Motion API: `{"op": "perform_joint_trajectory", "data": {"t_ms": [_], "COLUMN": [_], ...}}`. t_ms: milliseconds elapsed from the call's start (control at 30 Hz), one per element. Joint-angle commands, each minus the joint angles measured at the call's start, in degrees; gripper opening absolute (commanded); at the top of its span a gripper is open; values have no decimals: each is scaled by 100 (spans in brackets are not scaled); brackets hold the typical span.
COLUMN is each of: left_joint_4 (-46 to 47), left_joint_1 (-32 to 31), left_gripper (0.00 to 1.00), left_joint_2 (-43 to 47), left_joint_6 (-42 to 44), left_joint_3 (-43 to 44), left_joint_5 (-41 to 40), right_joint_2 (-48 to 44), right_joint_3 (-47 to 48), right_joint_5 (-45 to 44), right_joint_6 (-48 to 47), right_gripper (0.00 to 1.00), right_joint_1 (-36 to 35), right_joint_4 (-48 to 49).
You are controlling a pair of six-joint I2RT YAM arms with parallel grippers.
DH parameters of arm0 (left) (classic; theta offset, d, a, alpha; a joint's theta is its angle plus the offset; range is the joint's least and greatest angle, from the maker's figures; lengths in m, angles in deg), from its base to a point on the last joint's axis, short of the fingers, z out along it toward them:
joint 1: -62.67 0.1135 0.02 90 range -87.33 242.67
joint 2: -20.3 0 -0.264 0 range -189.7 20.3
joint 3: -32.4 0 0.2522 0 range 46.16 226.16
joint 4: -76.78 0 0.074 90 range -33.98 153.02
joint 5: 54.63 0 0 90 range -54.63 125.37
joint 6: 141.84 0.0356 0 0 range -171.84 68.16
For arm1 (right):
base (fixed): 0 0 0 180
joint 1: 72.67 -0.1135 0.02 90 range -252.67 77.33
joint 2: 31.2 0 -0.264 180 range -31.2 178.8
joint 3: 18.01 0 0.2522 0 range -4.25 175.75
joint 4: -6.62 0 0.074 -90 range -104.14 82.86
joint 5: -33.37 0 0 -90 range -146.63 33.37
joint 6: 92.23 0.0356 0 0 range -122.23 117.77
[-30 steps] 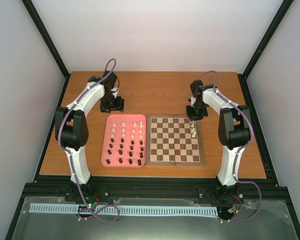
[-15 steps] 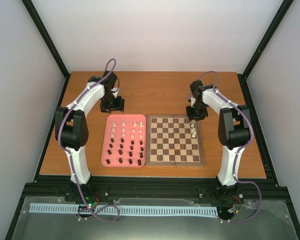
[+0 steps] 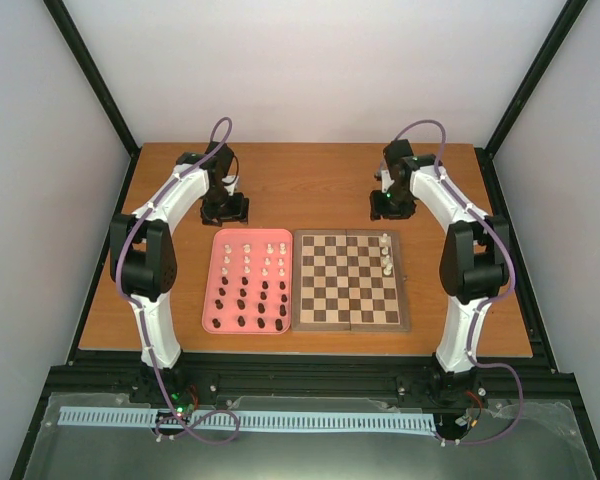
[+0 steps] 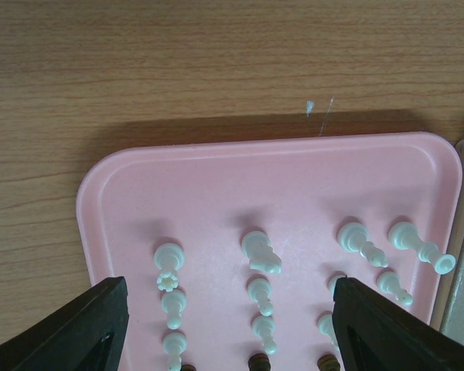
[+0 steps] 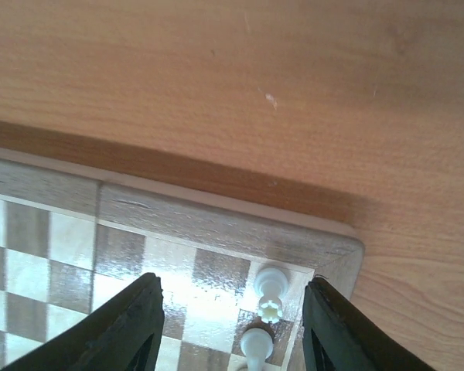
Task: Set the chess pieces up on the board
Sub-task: Place the chess piece on the chessboard, then pick up the chess piece from the storage box.
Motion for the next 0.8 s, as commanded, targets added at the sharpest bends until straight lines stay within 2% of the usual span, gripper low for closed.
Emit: {"op": "perform_joint_trajectory", "data": {"t_ms": [0, 200, 433, 567, 767], "left_joint_4": [0, 39, 261, 519, 639], "left_joint_1": [8, 3, -28, -20, 46], "left_gripper": [81, 81, 81, 72, 66], "left_joint_2": [294, 562, 916, 868, 586], "left_joint_6": [-13, -45, -193, -321, -370], "left_joint_3": [-105, -581, -1290, -1472, -1399], "left_joint_5": [75, 109, 116, 60, -45], "right_joint_2": [-324, -337, -380, -358, -372], "right_joint_3": [325, 500, 234, 216, 223], "right_joint_5": [118, 184, 215, 216, 180], "right_joint_6": [5, 52, 69, 45, 18], "right_gripper": [49, 49, 49, 49, 50], "right_joint_1": [-32, -59, -92, -91, -91], "right_joint_4": [-111, -163, -70, -89, -119]}}
